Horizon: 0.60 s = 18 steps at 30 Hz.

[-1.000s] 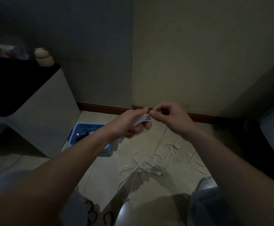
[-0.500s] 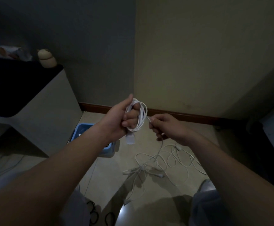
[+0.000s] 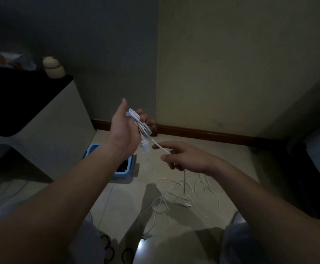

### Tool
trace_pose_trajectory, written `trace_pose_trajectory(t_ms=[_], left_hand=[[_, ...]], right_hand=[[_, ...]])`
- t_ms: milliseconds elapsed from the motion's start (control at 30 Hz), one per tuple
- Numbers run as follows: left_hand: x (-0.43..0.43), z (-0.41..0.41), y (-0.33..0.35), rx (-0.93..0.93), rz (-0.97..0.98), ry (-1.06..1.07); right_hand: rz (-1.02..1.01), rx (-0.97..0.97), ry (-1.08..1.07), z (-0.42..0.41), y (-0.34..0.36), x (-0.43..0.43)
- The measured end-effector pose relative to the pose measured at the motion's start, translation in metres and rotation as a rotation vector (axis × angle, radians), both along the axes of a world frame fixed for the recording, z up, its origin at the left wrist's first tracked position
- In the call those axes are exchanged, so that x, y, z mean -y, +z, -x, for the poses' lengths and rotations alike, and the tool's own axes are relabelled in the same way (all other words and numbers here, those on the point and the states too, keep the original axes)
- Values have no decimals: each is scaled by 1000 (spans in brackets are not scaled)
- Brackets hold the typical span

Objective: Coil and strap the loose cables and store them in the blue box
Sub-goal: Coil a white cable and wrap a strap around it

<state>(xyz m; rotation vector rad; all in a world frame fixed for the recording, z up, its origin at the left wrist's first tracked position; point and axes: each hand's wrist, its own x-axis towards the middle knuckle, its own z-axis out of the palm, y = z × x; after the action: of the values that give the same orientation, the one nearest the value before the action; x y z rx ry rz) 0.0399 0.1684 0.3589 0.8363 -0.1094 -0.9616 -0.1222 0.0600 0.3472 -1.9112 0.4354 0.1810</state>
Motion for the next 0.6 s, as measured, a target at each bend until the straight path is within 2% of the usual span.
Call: trace_pose_trajectory(t_ms=[133,267,400,500,600], left_hand=[[6,-4,-4,62,-142,107],[10,6,-6,268,-354,59],[14,29,-8,461,-450,-63],[16,38,-9,542,-508,-270],[10,36,-13,696,-485,-462]], right_hand=[[-54,18,-7,2,3,-2],[55,160,-91,-1,3,-5],[79,266,-153,-4,5,-6],[128,275,-200,-4,4,-3],[272,278,-210,-5,2,1]])
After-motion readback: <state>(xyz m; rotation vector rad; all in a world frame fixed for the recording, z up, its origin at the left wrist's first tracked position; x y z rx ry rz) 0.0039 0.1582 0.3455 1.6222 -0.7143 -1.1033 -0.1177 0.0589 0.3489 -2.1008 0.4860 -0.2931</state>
